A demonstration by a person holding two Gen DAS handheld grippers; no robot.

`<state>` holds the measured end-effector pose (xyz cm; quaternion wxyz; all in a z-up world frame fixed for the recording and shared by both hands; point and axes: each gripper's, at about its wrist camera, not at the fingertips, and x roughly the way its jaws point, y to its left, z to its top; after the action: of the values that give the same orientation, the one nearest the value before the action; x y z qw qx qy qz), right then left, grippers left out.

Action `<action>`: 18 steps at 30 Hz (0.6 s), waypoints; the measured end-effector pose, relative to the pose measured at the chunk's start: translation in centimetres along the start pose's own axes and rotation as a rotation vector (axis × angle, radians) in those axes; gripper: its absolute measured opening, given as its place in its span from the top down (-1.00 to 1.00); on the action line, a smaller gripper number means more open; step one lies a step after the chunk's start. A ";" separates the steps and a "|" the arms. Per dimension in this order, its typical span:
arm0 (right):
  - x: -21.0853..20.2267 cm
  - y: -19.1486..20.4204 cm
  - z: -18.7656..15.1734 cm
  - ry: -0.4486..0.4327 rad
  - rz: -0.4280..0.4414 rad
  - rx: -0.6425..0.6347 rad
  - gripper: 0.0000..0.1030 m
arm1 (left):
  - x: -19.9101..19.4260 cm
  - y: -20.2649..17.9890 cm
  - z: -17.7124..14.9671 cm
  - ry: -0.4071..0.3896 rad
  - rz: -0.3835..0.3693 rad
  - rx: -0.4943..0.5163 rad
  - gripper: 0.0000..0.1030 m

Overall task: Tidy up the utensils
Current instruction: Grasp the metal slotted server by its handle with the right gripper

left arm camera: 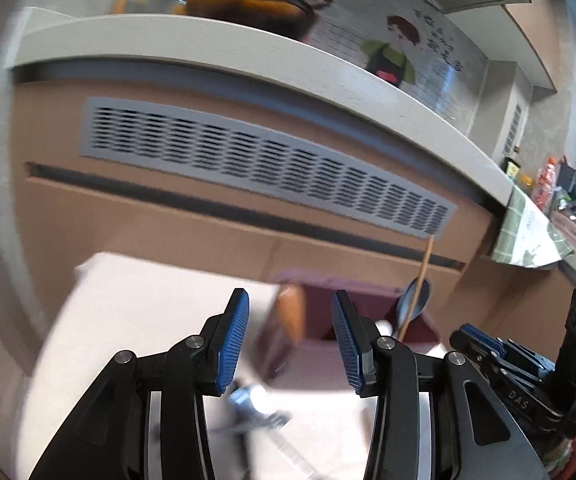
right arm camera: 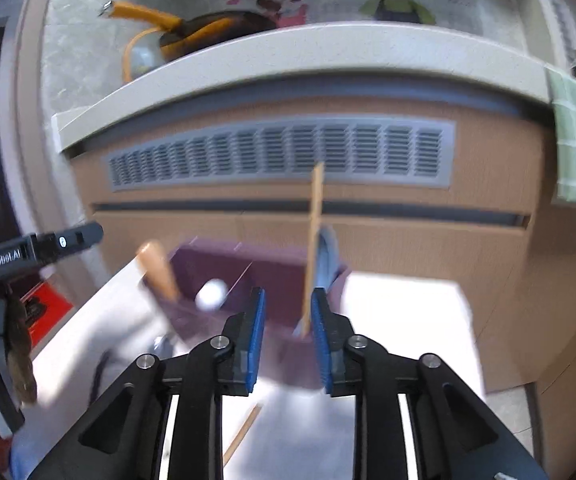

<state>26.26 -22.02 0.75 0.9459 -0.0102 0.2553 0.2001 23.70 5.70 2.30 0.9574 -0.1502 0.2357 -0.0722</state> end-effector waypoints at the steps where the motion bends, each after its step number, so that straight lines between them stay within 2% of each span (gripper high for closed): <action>1: 0.3 0.5 -0.5 0.033 0.028 -0.005 0.53 | -0.8 0.6 -0.7 0.004 0.026 0.000 0.14; 5: 3.4 4.5 -3.8 0.231 0.185 -0.087 0.53 | -3.2 3.7 -3.8 0.095 0.140 -0.009 0.14; 8: 5.4 8.2 -6.0 0.345 0.259 -0.185 0.53 | -4.5 5.6 -5.6 0.143 0.169 -0.025 0.14; 10: 6.3 9.9 -7.1 0.374 0.269 -0.234 0.53 | -5.2 6.9 -6.5 0.164 0.163 -0.056 0.14; 13: 7.6 10.7 -7.6 0.404 0.262 -0.234 0.53 | -5.3 8.7 -7.6 0.189 0.163 -0.091 0.14; 18: 9.6 10.3 -6.2 0.376 0.233 -0.184 0.53 | -5.1 10.1 -8.5 0.217 0.148 -0.136 0.14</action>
<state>26.94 -9.66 -8.46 0.8472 -0.1039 0.4072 0.3250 15.87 14.18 -5.93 0.9166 -0.1883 0.3528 -0.0011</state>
